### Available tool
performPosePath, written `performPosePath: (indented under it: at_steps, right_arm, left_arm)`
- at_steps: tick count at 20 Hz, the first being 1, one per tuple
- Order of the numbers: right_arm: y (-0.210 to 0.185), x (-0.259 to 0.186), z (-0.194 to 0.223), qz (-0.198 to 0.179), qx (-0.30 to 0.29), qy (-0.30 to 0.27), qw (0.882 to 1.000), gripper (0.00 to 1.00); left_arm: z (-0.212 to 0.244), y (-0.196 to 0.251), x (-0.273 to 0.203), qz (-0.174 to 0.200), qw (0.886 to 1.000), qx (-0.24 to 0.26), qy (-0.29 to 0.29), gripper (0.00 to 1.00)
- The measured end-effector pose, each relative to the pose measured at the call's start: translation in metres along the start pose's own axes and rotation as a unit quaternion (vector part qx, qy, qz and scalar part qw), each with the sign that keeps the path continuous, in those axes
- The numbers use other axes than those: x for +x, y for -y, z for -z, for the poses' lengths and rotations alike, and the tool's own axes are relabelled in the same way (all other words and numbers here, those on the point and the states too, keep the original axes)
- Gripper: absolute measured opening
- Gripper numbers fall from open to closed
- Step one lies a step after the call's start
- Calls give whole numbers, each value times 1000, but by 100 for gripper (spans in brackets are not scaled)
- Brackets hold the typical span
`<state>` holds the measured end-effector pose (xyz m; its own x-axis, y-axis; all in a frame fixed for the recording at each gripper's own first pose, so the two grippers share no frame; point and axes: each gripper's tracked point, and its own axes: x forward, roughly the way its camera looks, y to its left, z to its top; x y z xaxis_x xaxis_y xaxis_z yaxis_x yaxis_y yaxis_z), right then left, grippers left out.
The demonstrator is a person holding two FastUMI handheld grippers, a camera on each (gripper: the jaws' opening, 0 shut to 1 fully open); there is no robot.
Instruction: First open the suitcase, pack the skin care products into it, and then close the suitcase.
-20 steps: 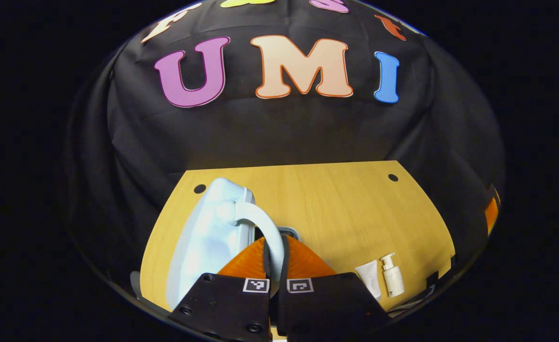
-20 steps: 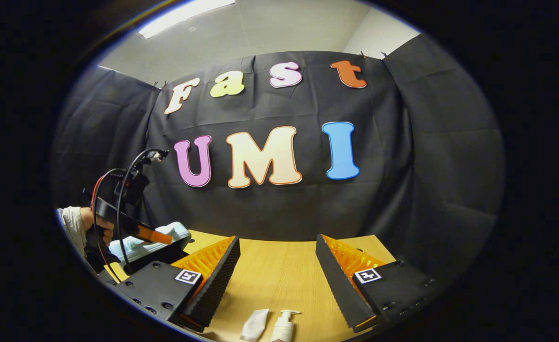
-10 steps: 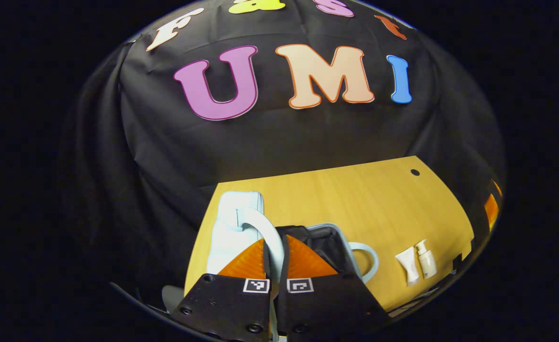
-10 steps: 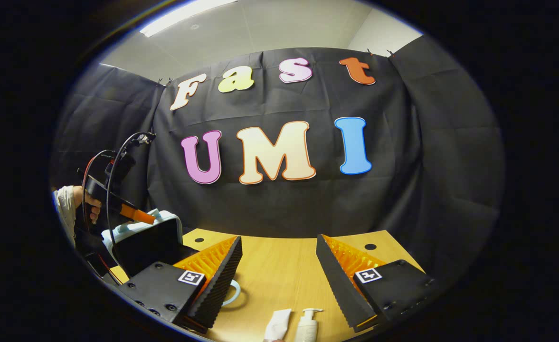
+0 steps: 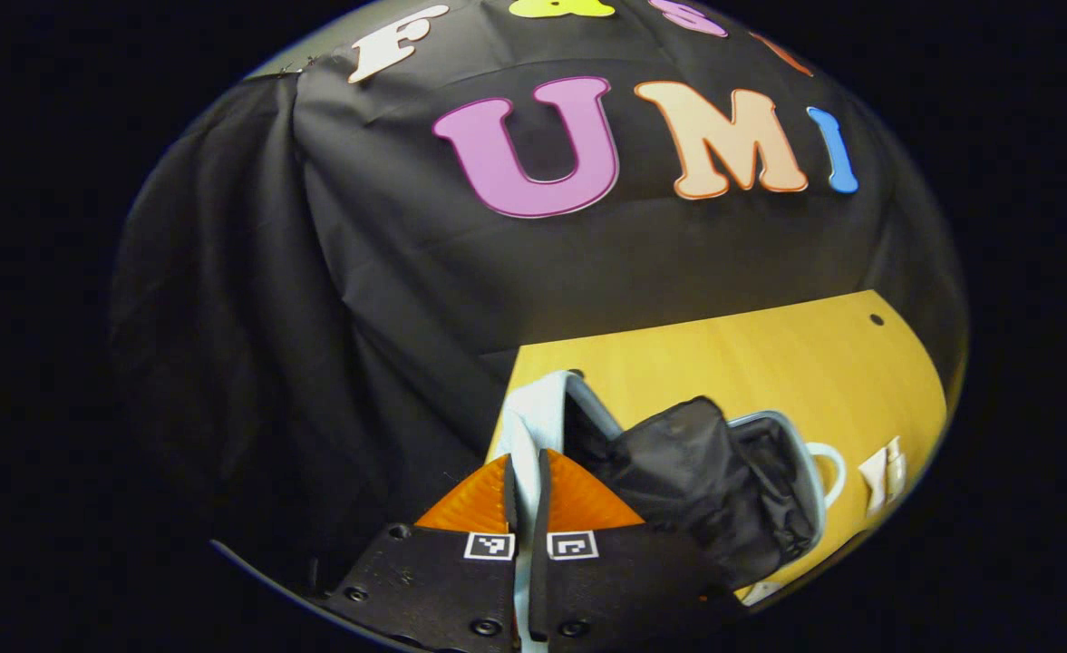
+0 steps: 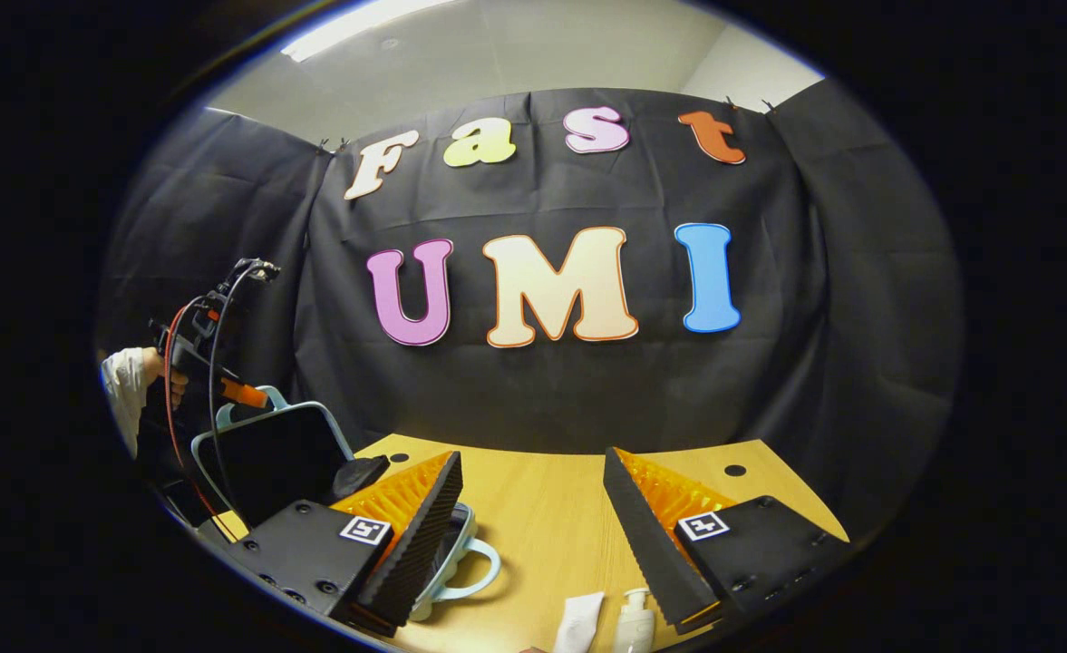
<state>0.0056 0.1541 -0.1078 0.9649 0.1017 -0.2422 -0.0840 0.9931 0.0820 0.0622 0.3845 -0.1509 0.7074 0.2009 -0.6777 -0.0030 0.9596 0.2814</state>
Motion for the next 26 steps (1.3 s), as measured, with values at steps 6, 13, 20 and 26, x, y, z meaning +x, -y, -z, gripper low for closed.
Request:
performPosePath:
  at_steps: [6,13,20,26]
  right_arm:
    - [-20,4,1,-2,-20,-4,1000,99]
    - [-23,3,8,8,-44,-21,999,99]
    - [-22,-5,19,22,-72,-48,996,99]
    - [-17,-12,21,34,-99,-59,993,100]
  left_arm:
    - [44,-55,42,-21,998,-49,-36,0]
    - [101,-74,93,-34,991,-89,-96,0]
    - [188,-79,137,-49,978,-117,-165,0]
    - [237,-82,158,-62,968,-127,-206,0]
